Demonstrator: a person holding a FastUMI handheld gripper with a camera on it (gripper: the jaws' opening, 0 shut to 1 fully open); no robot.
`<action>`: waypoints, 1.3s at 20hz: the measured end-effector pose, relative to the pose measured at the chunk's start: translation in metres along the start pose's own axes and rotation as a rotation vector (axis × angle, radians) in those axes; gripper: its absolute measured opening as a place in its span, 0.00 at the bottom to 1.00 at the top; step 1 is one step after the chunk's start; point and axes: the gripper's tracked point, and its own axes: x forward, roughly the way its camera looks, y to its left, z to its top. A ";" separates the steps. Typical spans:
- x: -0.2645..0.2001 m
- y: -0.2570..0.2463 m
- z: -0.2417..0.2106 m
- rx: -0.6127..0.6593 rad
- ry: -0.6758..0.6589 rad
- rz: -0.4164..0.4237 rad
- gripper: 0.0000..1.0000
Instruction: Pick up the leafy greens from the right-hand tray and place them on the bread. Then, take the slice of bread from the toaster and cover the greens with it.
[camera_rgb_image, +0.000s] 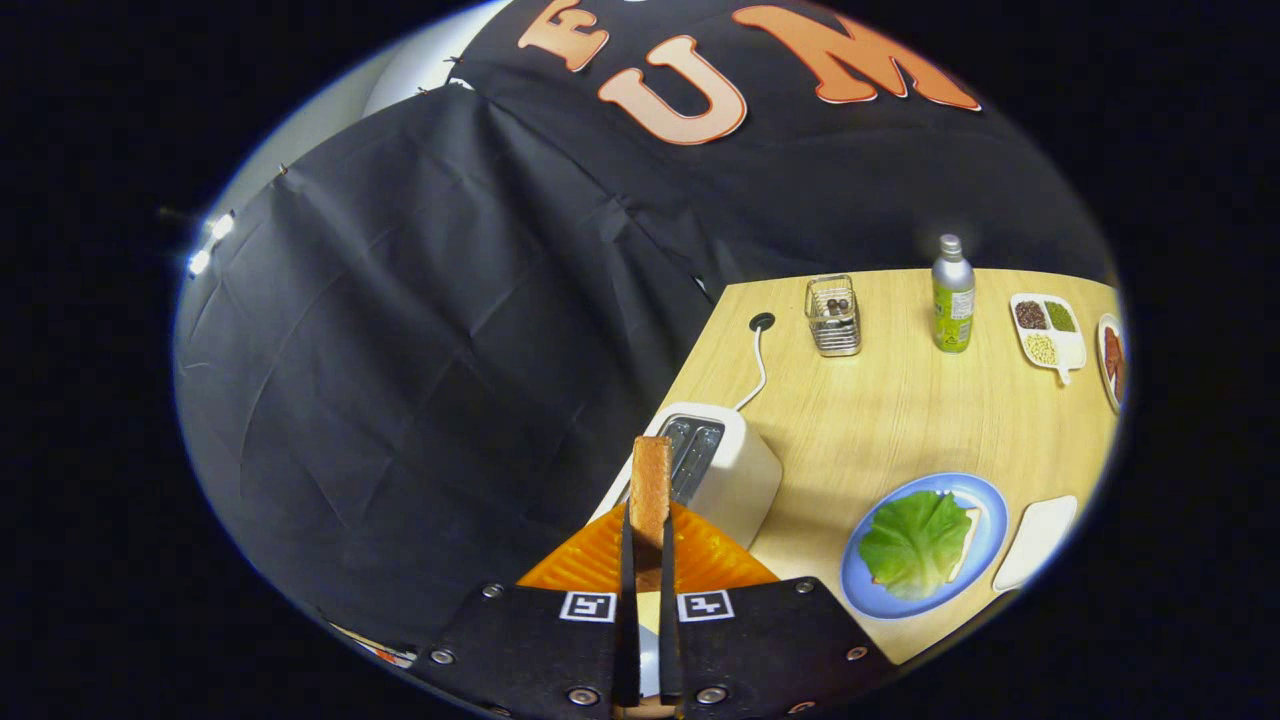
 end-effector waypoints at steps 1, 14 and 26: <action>-0.006 -0.007 -0.001 0.001 -0.014 0.004 0.08; -0.052 -0.108 -0.027 0.085 -0.140 0.066 0.08; -0.037 -0.194 -0.062 0.235 -0.145 0.031 0.08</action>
